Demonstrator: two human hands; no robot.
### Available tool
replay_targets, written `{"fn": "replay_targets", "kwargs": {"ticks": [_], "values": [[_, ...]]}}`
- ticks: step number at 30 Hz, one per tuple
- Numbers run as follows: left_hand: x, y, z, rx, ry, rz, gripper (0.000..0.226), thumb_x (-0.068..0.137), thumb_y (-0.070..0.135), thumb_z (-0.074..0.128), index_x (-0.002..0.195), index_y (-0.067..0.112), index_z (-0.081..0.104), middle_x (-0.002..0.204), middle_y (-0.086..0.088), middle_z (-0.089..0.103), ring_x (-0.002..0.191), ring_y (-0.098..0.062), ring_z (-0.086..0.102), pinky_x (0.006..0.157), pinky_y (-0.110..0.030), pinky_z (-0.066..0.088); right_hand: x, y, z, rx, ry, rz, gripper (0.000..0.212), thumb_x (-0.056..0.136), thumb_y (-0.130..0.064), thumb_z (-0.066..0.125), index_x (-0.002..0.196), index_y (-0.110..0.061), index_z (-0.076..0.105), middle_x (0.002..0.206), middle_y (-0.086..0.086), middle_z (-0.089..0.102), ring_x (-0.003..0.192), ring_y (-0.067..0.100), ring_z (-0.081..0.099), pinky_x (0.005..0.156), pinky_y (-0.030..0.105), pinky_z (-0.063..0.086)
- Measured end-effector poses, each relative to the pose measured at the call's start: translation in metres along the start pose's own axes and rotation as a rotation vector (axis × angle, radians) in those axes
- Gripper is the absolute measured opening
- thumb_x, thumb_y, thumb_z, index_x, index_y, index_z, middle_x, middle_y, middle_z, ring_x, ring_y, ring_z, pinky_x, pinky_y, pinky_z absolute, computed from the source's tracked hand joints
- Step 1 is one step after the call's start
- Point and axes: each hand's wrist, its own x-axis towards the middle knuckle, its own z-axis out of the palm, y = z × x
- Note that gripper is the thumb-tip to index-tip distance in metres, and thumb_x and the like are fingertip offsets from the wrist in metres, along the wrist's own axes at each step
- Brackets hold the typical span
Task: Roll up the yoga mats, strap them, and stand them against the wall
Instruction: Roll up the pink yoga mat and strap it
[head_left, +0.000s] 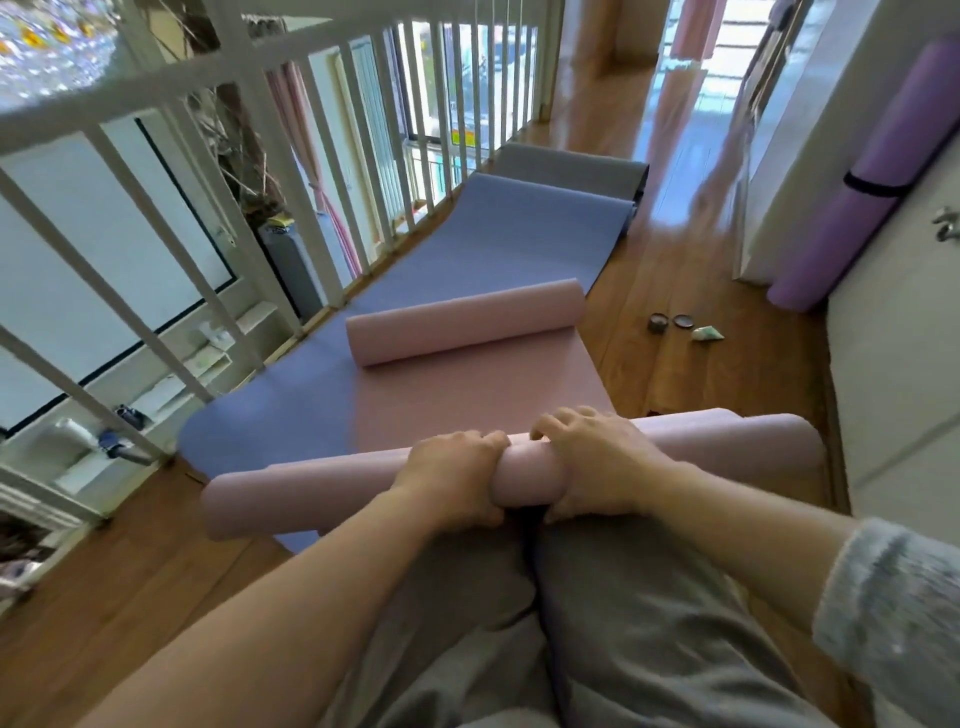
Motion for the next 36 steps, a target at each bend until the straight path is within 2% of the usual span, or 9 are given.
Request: {"fn": "replay_targets", "kwargs": {"ticks": [3,6,9,18,21,26,30,34,36], "values": [[0.004,-0.006,-0.009,-0.032,-0.080,0.025,0.058,0.068,0.044,0.071,0.121,0.033,0.051,0.110,0.004,0.064,0.100,-0.022,0.060,0.075,-0.032,0.047,-0.019,-0.003,0.022,-0.114,0.366,-0.081,0.053,0.061,-0.041,0.078,0.105,-0.018,0.060,0.091,0.002,0.067,0.079,0.025,0.065,0.066,0.036,0.052],[0.009,-0.009,-0.015,-0.100,-0.155,0.011,0.053,0.067,0.044,0.073,0.115,0.034,0.053,0.106,0.007,0.064,0.099,-0.020,0.059,0.077,-0.032,0.048,-0.011,-0.007,0.003,-0.073,0.190,-0.035,0.043,0.072,-0.037,0.069,0.107,-0.018,0.054,0.097,0.001,0.065,0.086,0.024,0.064,0.067,0.030,0.043],[0.002,0.000,-0.013,-0.004,-0.053,-0.002,0.057,0.069,0.041,0.071,0.119,0.029,0.048,0.111,0.005,0.059,0.103,-0.020,0.058,0.080,-0.036,0.049,-0.012,-0.006,-0.013,-0.099,0.113,-0.035,0.046,0.075,-0.039,0.066,0.112,-0.018,0.049,0.106,0.000,0.064,0.092,0.023,0.064,0.073,0.033,0.048],[-0.044,0.024,-0.095,0.138,0.318,0.054,0.058,0.076,0.038,0.068,0.126,0.026,0.042,0.114,0.003,0.056,0.099,-0.019,0.058,0.076,-0.032,0.042,-0.049,-0.014,-0.106,-0.168,0.255,-0.109,0.044,0.076,-0.044,0.066,0.109,-0.021,0.047,0.092,-0.006,0.060,0.072,0.012,0.051,0.064,0.025,0.041],[-0.072,0.037,-0.082,0.165,0.272,0.066,0.057,0.077,0.040,0.065,0.127,0.026,0.039,0.116,0.004,0.053,0.101,-0.019,0.056,0.080,-0.033,0.043,-0.077,-0.026,-0.096,-0.177,0.234,-0.150,0.038,0.076,-0.043,0.063,0.101,-0.022,0.042,0.089,-0.007,0.058,0.075,0.014,0.058,0.064,0.026,0.042],[-0.113,0.048,-0.015,0.109,0.165,0.076,0.060,0.077,0.037,0.064,0.131,0.028,0.038,0.122,0.004,0.054,0.107,-0.021,0.057,0.088,-0.036,0.044,-0.107,-0.047,-0.046,-0.041,0.033,-0.152,0.043,0.081,-0.041,0.063,0.115,-0.022,0.046,0.105,-0.004,0.062,0.088,0.015,0.061,0.072,0.025,0.044],[-0.126,0.048,0.022,0.082,0.243,0.130,0.060,0.064,0.039,0.069,0.119,0.022,0.052,0.099,-0.002,0.066,0.080,-0.026,0.067,0.067,-0.037,0.053,-0.112,-0.047,-0.021,0.067,-0.088,-0.151,0.047,0.074,-0.045,0.066,0.112,-0.024,0.048,0.105,-0.004,0.063,0.091,0.016,0.061,0.077,0.029,0.050],[-0.110,0.046,0.006,0.098,0.085,0.125,0.068,0.073,0.045,0.070,0.133,0.030,0.041,0.126,0.005,0.052,0.113,-0.021,0.053,0.089,-0.037,0.045,-0.101,-0.040,-0.024,0.118,-0.184,-0.166,0.054,0.070,-0.048,0.073,0.112,-0.021,0.054,0.107,-0.005,0.055,0.096,0.013,0.053,0.080,0.026,0.047],[-0.098,0.042,-0.002,0.017,-0.007,0.139,0.064,0.076,0.046,0.069,0.132,0.030,0.042,0.128,0.006,0.051,0.116,-0.019,0.049,0.093,-0.039,0.045,-0.099,-0.038,-0.028,0.073,-0.171,-0.166,0.066,0.069,-0.056,0.073,0.120,-0.020,0.050,0.115,-0.003,0.047,0.105,0.014,0.044,0.086,0.025,0.040]]}}
